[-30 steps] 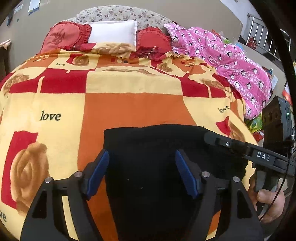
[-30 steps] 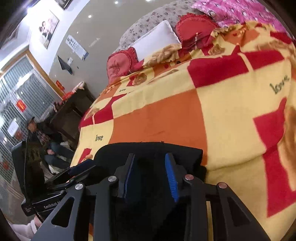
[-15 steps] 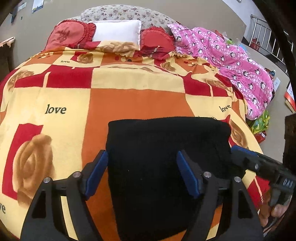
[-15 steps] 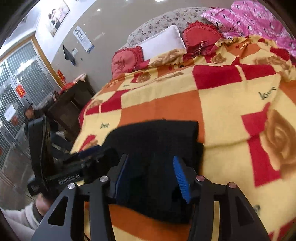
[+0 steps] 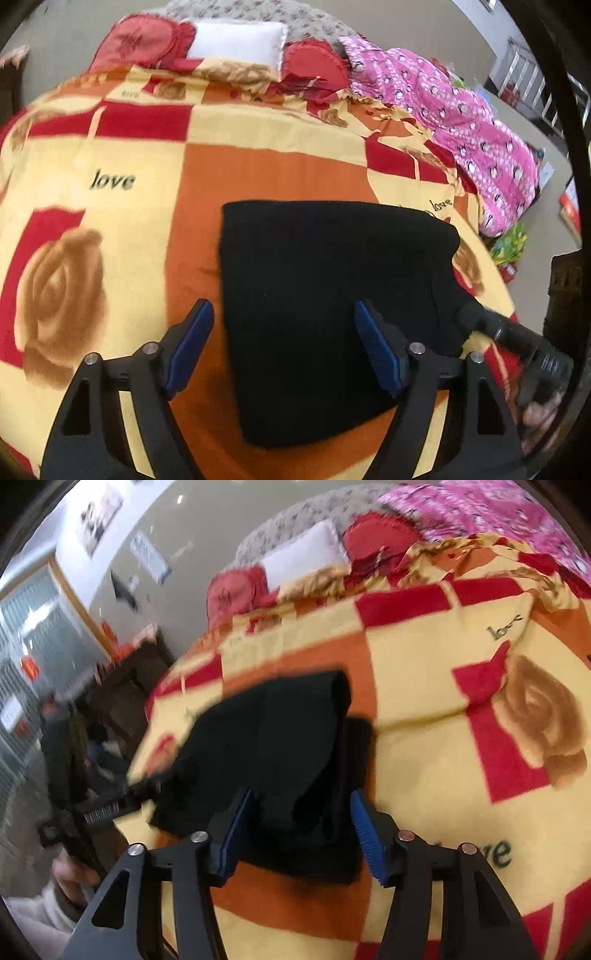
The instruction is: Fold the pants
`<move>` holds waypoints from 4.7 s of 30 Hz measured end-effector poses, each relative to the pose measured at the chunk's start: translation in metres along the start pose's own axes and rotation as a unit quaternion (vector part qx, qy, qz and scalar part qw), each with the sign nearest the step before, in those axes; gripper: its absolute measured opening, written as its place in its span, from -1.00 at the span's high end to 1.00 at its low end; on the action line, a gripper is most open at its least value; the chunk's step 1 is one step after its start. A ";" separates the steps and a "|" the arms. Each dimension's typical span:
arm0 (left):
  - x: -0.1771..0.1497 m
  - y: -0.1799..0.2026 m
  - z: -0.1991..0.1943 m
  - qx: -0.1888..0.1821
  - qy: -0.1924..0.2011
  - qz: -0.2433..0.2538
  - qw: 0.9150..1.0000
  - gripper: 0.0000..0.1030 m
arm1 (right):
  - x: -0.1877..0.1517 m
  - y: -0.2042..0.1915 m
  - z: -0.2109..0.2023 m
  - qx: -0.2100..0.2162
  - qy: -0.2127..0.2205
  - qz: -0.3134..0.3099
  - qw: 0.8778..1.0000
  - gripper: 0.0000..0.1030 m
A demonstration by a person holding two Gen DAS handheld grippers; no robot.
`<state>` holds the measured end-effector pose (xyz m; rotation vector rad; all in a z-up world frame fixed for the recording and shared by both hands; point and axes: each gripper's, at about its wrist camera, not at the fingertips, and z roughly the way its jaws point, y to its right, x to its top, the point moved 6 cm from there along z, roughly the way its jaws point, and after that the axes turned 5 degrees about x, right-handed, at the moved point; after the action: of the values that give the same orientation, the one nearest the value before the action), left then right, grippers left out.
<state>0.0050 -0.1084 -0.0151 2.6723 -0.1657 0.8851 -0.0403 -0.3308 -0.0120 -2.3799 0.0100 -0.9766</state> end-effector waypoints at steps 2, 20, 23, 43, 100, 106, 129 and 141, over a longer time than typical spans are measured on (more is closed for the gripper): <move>0.001 -0.013 -0.004 -0.007 -0.001 -0.027 1.000 -0.65 | 0.011 0.008 -0.003 0.008 0.020 0.019 1.000 -0.72; 0.000 0.003 0.019 -0.068 -0.028 -0.038 0.997 -0.35 | 0.017 0.003 0.042 0.033 -0.004 0.013 0.999 0.02; 0.011 0.007 0.010 -0.066 -0.017 -0.021 0.997 -0.21 | 0.030 -0.009 0.038 0.033 0.007 -0.001 0.999 0.08; 0.054 -0.041 0.035 0.026 0.016 -0.015 0.999 -0.35 | 0.076 -0.019 0.102 -0.003 -0.017 -0.029 0.999 -0.06; 0.030 -0.034 -0.064 0.148 0.150 0.028 0.977 -0.62 | 0.042 -0.096 0.039 -0.017 0.030 -0.104 0.994 -0.57; 0.027 -0.034 -0.065 0.149 0.146 0.031 0.977 -0.62 | 0.039 -0.098 0.041 -0.016 0.025 -0.107 0.994 -0.61; 0.024 -0.035 -0.065 0.149 0.145 0.029 0.978 -0.62 | 0.035 -0.100 0.045 -0.015 0.018 -0.106 0.994 -0.61; 0.023 -0.034 -0.065 0.148 0.141 0.032 0.978 -0.62 | 0.034 -0.094 0.044 -0.016 0.016 -0.098 0.995 -0.61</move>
<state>-0.0065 -0.0548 0.0389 2.7779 -0.0558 1.3954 -0.0054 -0.2372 0.0310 -2.4285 -0.1997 -1.1123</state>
